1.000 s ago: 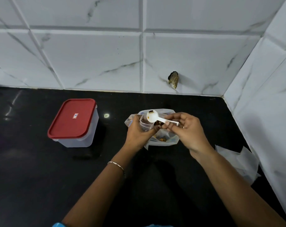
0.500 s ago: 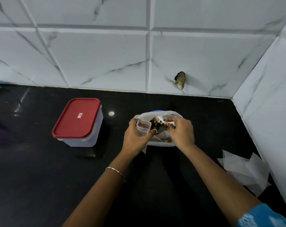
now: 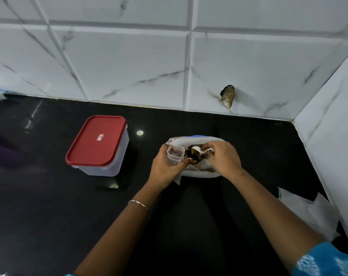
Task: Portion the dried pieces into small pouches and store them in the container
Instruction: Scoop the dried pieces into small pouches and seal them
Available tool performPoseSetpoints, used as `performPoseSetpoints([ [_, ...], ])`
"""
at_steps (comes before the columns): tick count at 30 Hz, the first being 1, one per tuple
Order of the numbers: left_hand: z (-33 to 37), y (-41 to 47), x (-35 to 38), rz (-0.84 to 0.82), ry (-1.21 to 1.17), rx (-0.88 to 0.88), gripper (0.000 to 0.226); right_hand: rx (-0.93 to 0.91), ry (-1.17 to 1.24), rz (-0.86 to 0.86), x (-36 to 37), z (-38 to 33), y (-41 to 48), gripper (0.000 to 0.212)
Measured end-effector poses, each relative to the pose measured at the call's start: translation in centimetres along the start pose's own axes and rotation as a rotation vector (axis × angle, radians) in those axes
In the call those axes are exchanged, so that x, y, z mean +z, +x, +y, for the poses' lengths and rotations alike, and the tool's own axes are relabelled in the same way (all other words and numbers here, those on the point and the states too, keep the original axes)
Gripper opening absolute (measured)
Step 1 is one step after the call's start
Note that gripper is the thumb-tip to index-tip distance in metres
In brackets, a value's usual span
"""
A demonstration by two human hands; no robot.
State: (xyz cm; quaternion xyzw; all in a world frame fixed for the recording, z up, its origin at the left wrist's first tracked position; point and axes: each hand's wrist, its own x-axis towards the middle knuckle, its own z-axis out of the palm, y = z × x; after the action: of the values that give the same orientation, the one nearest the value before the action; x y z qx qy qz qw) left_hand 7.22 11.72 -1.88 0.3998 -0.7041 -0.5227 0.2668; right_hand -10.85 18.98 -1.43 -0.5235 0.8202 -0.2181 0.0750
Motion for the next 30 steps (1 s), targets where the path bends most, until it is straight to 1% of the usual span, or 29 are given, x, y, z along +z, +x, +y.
performPoseSetpoints([
  [2,-0.2,0.1,0.1,-0.014,-0.007,-0.003,0.066,0.041,0.018,0.024,-0.3,0.3,0.0,0.023],
  [4,-0.4,0.1,0.1,-0.024,-0.017,-0.006,0.068,0.022,-0.033,0.023,-0.1,0.3,-0.4,0.023],
  [6,-0.7,0.1,0.1,-0.03,-0.022,-0.014,0.069,0.023,-0.016,0.024,0.2,-0.1,-0.7,0.023],
  [7,-0.9,0.1,0.0,-0.037,-0.024,-0.023,0.067,0.047,0.017,0.035,0.4,-0.2,-0.6,0.022],
  [9,-1.3,0.0,0.0,-0.057,-0.038,-0.041,0.056,0.128,0.096,0.031,0.8,0.0,-0.3,0.022],
  [12,-1.8,-0.3,-0.1,-0.082,-0.083,-0.053,0.046,0.229,0.208,-0.035,1.2,0.1,0.1,0.021],
  [18,-2.1,-0.3,-0.1,-0.122,-0.13,-0.076,0.047,0.332,0.342,-0.145,0.9,0.1,0.4,0.017],
  [22,-2.4,-0.1,-0.2,-0.149,-0.131,-0.089,0.049,0.507,0.619,-0.196,0.9,0.3,0.2,0.018],
  [25,-2.6,0.0,-0.2,-0.168,-0.127,-0.081,0.048,0.617,0.75,-0.209,1.0,-0.1,-0.1,0.018],
  [28,-2.5,0.0,-0.4,-0.196,-0.125,-0.095,0.05,0.677,0.824,-0.244,0.9,-0.6,-0.3,0.017],
  [30,-2.4,0.0,-0.6,-0.212,-0.11,-0.089,0.047,0.708,0.841,-0.269,0.9,-0.7,-0.4,0.017],
])
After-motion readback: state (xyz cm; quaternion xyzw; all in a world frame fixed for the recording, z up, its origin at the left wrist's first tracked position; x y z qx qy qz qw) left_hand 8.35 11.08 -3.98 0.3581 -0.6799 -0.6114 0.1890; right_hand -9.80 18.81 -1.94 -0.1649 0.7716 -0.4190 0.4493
